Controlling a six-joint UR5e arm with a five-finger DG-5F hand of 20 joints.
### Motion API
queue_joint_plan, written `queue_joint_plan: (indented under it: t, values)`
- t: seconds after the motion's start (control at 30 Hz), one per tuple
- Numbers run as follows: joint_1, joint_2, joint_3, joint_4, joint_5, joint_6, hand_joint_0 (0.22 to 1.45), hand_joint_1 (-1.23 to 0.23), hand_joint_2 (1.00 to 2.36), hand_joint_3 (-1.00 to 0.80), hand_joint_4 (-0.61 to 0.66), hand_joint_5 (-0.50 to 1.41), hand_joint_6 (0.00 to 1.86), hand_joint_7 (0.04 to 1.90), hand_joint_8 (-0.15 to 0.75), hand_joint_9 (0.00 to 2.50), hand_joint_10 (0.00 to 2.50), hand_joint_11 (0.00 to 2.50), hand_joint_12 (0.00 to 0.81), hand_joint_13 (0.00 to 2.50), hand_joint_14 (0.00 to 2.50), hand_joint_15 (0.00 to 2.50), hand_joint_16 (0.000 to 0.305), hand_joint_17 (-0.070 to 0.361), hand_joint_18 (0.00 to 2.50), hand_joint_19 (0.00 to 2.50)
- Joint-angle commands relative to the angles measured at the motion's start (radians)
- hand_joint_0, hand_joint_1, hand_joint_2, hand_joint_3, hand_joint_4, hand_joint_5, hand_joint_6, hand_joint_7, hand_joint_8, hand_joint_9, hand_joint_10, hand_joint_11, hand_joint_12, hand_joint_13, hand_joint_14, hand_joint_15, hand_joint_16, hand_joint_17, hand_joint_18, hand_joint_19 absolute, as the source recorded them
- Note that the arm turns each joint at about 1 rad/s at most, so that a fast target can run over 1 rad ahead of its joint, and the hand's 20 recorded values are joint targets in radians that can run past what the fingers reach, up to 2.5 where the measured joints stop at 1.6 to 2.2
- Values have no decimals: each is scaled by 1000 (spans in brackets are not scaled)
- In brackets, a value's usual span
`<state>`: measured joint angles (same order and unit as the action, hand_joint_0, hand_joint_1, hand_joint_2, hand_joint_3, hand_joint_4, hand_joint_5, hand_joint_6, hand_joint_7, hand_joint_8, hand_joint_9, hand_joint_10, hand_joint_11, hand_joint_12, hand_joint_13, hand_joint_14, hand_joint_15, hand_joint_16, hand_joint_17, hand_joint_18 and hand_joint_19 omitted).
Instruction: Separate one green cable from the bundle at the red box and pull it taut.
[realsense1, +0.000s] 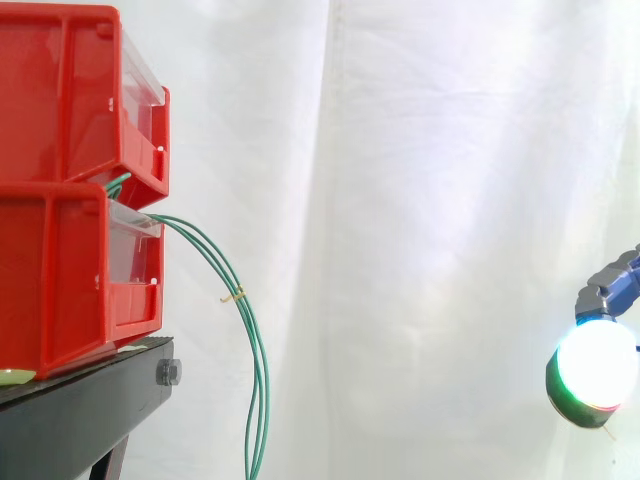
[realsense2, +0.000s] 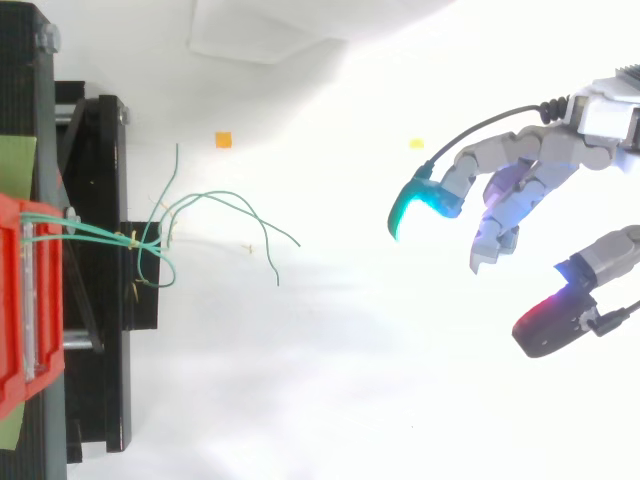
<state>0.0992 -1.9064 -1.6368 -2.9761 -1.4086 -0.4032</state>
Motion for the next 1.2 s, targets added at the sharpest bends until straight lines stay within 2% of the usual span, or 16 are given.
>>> queue_joint_plan:
  t: [0.0,0.7,1.17]
  values:
    - [-1,0,0,-3,0,-9,539,-685,1000,-500,136,-188,502,725,191,877,12,570,304,986,18,566,34,75,581,606]
    - [0,0,0,2,0,-49,535,-682,1000,-500,134,-188,502,723,192,873,14,561,309,992,16,564,34,76,580,606]
    - [2,0,0,-53,-3,-48,539,-686,1000,-500,135,-185,502,722,186,910,12,564,309,1047,16,566,33,75,583,605]
